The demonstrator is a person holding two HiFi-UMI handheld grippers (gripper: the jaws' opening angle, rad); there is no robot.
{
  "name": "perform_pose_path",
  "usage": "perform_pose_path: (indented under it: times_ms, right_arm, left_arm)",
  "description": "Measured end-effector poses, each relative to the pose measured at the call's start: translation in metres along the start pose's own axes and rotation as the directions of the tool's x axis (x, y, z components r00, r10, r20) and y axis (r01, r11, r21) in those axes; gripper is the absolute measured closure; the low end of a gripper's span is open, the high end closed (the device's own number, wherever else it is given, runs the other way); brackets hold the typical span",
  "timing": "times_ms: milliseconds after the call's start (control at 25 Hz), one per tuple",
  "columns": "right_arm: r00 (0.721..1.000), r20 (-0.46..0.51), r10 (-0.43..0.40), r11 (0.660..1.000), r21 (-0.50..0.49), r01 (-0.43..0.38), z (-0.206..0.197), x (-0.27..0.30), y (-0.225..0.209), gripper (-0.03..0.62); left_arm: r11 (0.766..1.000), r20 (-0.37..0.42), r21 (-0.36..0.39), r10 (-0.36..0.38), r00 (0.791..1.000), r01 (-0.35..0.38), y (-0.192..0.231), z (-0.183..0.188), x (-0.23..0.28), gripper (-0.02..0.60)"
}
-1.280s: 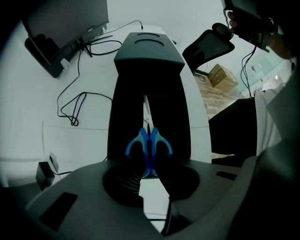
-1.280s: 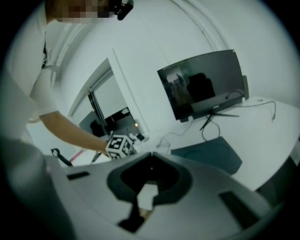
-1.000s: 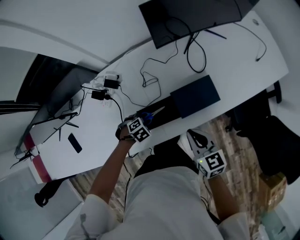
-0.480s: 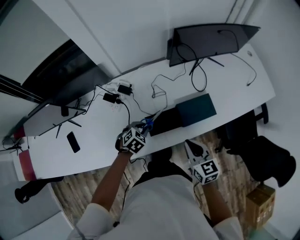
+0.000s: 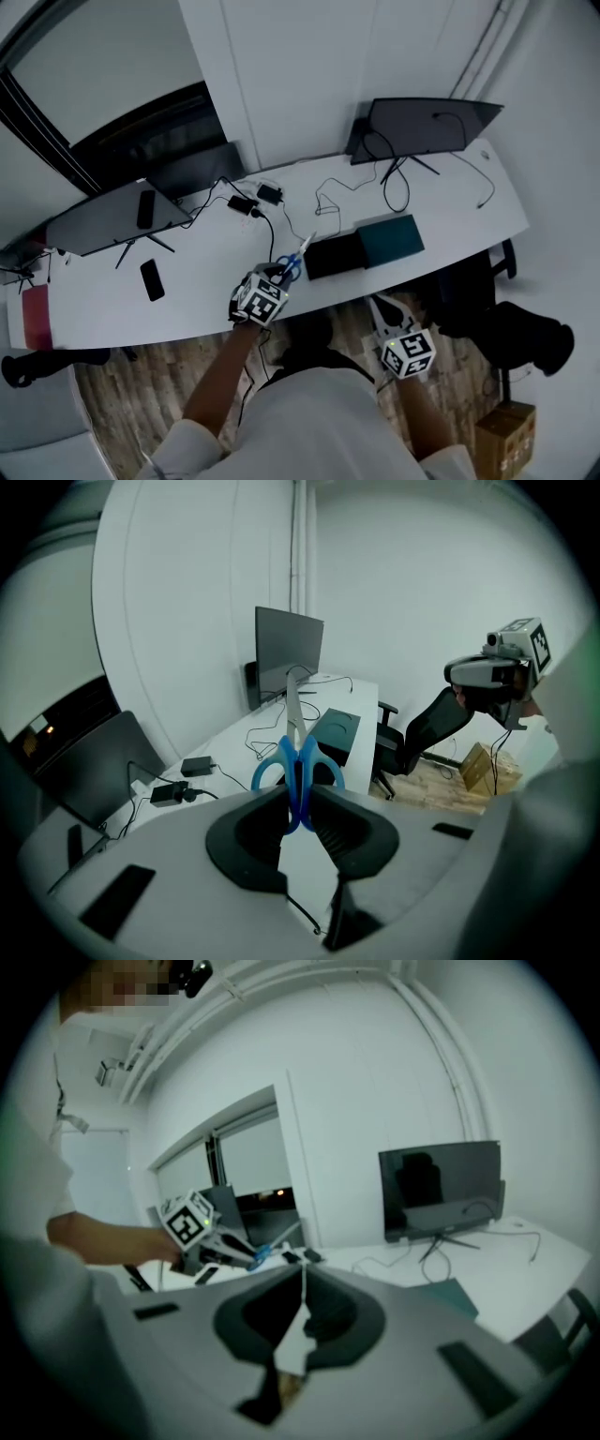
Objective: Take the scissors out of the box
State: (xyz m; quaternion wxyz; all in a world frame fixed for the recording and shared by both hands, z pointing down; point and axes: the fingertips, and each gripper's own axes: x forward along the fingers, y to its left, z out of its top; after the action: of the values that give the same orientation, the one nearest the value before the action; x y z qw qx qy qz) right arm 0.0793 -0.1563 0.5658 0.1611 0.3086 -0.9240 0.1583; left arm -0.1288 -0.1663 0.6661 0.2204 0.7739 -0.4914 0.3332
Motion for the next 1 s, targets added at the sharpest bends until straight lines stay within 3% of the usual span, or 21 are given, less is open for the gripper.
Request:
perform_pose_path:
  times_ms: [480,1000]
  right_arm:
    - [0.996,0.033,-0.082,0.994,-0.068,0.084,0.007,-0.069,0.013,0.562]
    - [0.995,0.07,-0.077,0.991,-0.108,0.085,0.035,-0.109,-0.047,0.562]
  left_arm:
    - [0.993,0.206,-0.113,0.068,0.976,-0.045,-0.01,0.026,-0.1,0.479]
    - [0.967,0.299,-0.23,0.176,0.938,-0.108,-0.035,0.052,-0.143,0.479]
